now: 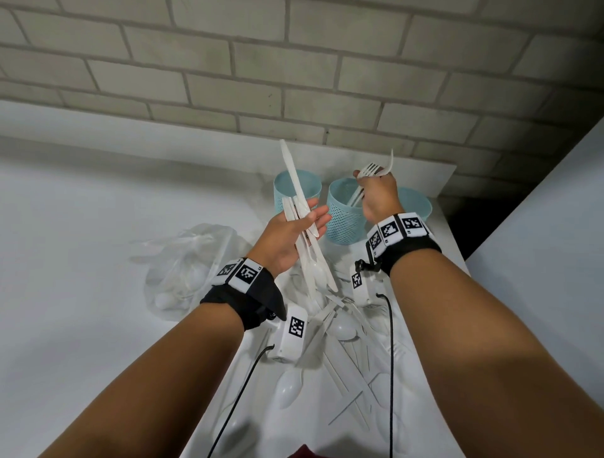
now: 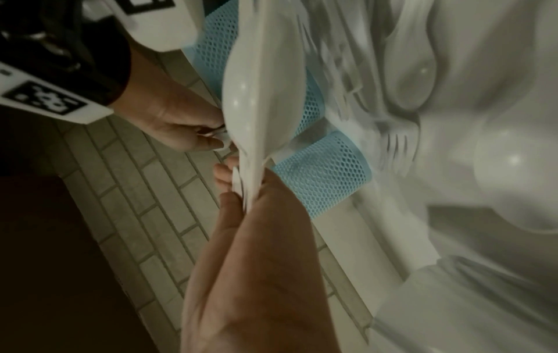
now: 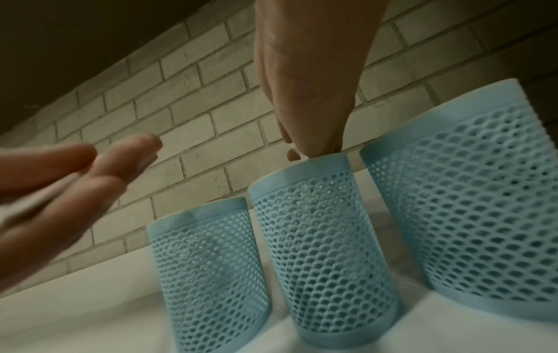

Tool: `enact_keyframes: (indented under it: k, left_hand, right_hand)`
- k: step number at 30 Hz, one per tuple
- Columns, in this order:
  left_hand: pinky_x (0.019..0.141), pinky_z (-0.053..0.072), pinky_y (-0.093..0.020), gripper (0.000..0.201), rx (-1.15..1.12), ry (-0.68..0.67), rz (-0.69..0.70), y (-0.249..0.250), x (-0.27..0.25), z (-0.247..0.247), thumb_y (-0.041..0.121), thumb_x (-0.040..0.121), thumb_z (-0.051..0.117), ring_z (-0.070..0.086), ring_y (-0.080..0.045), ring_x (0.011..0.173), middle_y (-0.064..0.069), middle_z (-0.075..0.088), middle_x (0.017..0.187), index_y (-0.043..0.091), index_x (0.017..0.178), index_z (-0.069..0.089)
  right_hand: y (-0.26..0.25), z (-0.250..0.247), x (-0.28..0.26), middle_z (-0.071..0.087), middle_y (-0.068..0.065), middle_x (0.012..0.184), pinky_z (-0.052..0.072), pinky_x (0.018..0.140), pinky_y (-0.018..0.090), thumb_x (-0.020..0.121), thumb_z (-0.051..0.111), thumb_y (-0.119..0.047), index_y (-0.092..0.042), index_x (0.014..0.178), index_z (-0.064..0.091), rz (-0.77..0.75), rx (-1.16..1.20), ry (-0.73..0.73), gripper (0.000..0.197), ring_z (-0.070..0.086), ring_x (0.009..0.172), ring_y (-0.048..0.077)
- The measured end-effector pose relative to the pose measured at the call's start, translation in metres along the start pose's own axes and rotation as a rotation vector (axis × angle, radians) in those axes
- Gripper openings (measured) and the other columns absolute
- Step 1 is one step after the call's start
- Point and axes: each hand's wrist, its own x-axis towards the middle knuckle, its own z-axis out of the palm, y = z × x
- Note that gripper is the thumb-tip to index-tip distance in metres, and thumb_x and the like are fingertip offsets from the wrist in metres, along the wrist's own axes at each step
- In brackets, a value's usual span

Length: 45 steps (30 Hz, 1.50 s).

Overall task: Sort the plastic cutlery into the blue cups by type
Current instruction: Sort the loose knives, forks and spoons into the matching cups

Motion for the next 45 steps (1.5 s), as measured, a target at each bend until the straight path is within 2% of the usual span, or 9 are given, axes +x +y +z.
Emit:
enact_keyframes:
  k: [6,12,17,21,26,30,35,41,45]
  left_hand:
    - [0.080,0.056,-0.028,0.031,-0.035,0.018,-0.016,-0.002,-0.001,0.000,-0.006,0.091,0.048,0.071,-0.015,0.083,-0.006,0.069,0.099,0.005,0.120,0.052]
    - [0.078,0.057,-0.028,0.021,-0.014,0.024,-0.011,-0.001,-0.006,0.006,-0.005,0.090,0.051,0.072,-0.014,0.076,-0.003,0.074,0.081,0.005,0.106,0.059]
    - [0.080,0.056,-0.029,0.016,0.021,0.022,0.007,-0.001,-0.011,0.011,-0.005,0.089,0.053,0.071,-0.017,0.073,-0.007,0.071,0.081,0.003,0.100,0.061]
    - [0.073,0.058,-0.027,0.012,0.038,0.041,0.004,-0.001,-0.017,0.015,-0.002,0.091,0.052,0.071,-0.017,0.071,-0.007,0.070,0.078,0.003,0.096,0.061]
    - [0.094,0.048,-0.033,0.029,0.054,0.095,0.060,-0.002,-0.020,0.013,0.015,0.097,0.046,0.062,-0.023,0.101,-0.014,0.063,0.112,-0.001,0.120,0.053]
    - [0.086,0.050,-0.029,0.039,0.053,0.091,0.086,0.001,-0.021,0.012,0.026,0.100,0.037,0.056,-0.024,0.113,-0.020,0.052,0.132,-0.001,0.128,0.045]
    - [0.093,0.045,-0.029,0.042,0.010,0.137,0.131,0.001,-0.020,0.009,0.028,0.100,0.036,0.052,-0.025,0.122,-0.020,0.048,0.138,-0.001,0.129,0.045]
    - [0.098,0.041,-0.031,0.041,-0.031,0.172,0.154,0.001,-0.020,0.003,0.028,0.100,0.037,0.049,-0.025,0.127,-0.015,0.048,0.139,0.004,0.132,0.044]
    - [0.100,0.042,-0.035,0.041,-0.090,0.190,0.142,0.001,-0.019,-0.001,0.026,0.100,0.038,0.049,-0.026,0.127,-0.014,0.048,0.140,0.007,0.137,0.041]
  right_hand:
    - [-0.021,-0.003,-0.020,0.051,0.006,0.132,0.042,0.088,0.025,0.085,0.053,0.002,-0.012,0.137,0.039,-0.178,-0.131,0.046,0.056,0.052,0.110,0.016]
    - [-0.034,0.008,-0.065,0.062,-0.010,0.082,0.044,0.070,0.010,0.088,0.060,-0.012,-0.009,0.097,0.068,-0.565,-0.340,-0.116,0.012,0.055,0.075,0.001]
    - [-0.023,0.014,-0.087,0.047,0.003,0.059,0.047,0.057,0.027,0.093,0.055,-0.036,-0.007,0.068,0.058,-0.379,-0.739,-0.497,0.039,0.050,0.055,0.015]
    - [-0.014,0.010,-0.090,0.052,0.007,0.060,0.051,0.055,0.033,0.094,0.053,-0.032,-0.008,0.083,0.068,-0.287,-0.643,-0.482,0.030,0.054,0.056,0.022]
    - [-0.015,0.000,-0.082,0.053,-0.004,0.064,0.041,0.060,0.024,0.100,0.042,-0.023,-0.016,0.073,0.055,-0.298,-0.402,-0.236,0.030,0.048,0.057,0.008]
    - [-0.008,-0.014,-0.083,0.040,0.000,0.060,0.033,0.042,0.020,0.098,0.047,-0.027,-0.014,0.079,0.058,-0.080,-0.377,-0.400,0.025,0.037,0.047,0.010]
    - [0.010,-0.025,-0.096,0.051,0.004,0.070,0.051,0.064,0.029,0.101,0.040,-0.022,-0.012,0.082,0.060,0.178,-0.423,-0.488,0.029,0.052,0.063,0.014]
    - [0.014,-0.030,-0.108,0.064,0.012,0.085,0.056,0.052,0.031,0.099,0.044,-0.027,-0.001,0.110,0.060,0.347,-0.526,-0.638,0.032,0.064,0.064,0.022]
    - [0.013,-0.036,-0.107,0.066,0.016,0.093,0.058,0.063,0.030,0.094,0.054,-0.029,-0.005,0.099,0.065,0.333,-0.545,-0.689,0.027,0.064,0.077,0.025]
